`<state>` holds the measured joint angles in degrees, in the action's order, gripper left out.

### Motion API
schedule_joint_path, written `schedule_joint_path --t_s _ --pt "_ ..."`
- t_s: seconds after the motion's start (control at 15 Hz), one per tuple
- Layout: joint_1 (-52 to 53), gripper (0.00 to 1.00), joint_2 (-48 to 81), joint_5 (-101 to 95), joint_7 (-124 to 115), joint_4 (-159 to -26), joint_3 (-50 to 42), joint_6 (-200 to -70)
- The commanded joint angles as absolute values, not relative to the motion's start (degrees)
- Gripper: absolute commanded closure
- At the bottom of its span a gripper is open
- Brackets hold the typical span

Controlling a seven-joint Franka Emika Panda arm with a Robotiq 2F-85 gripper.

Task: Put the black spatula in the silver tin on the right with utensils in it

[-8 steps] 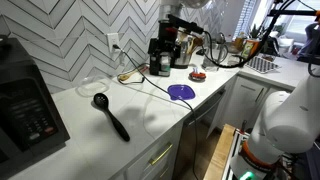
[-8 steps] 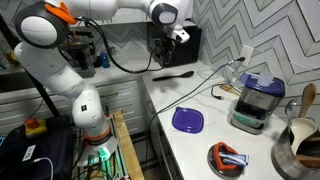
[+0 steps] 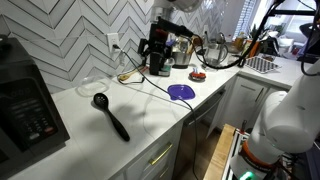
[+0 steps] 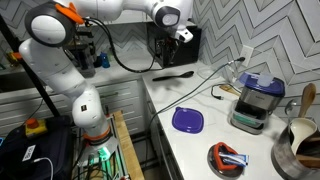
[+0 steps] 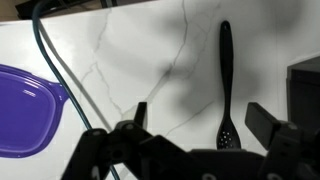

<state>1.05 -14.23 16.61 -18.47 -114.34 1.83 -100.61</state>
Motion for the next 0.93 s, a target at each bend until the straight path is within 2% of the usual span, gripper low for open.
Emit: schedule_joint_path --t_s 0.0,0.4,0.53,0.6,0.87 --pt "2.3 0.0 -3.4 17.4 -22.5 -107.5 4.7 -105.2" --pt "6.6 0.0 14.2 15.3 -31.8 -95.2 6.9 -107.9" --pt "6.8 0.0 18.3 17.7 -29.2 -90.8 6.8 -103.6" --pt "7.3 0.0 13.8 16.7 -29.9 -96.4 6.4 -107.5" --pt "7.6 0.0 18.4 16.9 -29.7 -91.6 6.2 -105.4"
